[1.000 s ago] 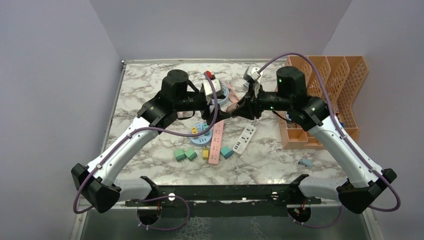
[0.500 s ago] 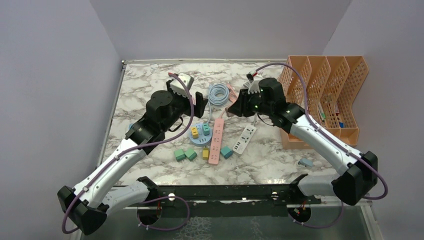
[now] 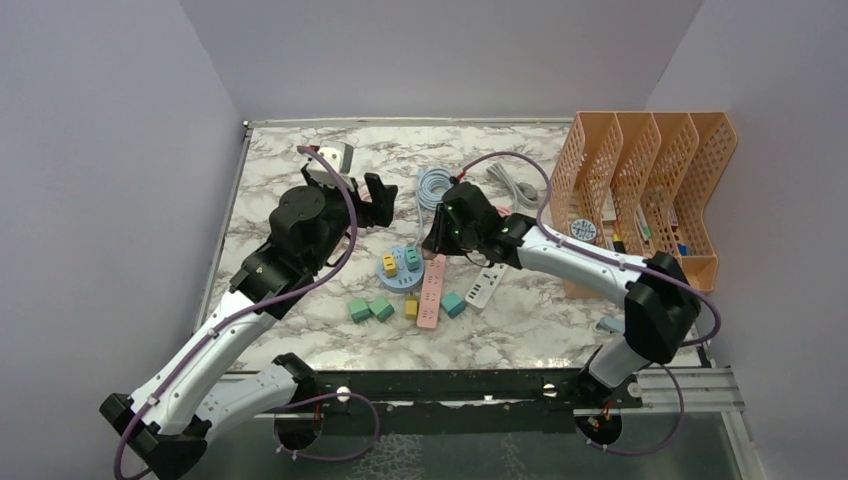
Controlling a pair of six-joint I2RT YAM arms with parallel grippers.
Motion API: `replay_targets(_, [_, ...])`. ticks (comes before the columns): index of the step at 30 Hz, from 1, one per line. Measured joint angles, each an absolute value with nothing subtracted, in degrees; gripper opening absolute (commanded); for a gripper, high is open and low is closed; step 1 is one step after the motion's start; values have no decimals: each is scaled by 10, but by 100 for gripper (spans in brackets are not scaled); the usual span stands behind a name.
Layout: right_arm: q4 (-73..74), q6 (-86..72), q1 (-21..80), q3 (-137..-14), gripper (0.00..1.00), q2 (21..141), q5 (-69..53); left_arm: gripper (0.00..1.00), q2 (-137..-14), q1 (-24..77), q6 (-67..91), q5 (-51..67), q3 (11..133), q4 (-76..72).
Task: Insert the plug
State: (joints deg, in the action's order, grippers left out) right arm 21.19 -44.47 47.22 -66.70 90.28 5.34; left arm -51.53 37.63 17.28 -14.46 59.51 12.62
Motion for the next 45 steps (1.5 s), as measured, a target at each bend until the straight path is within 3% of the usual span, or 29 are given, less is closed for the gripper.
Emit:
replay_targets(14, [302,-529,506,-720,1,977,203,83,-498,377,140,-228,608,140])
replay_targets(45, [318,-543,506,-737,1,1021,190,83,-509,384,138,-241,606,138])
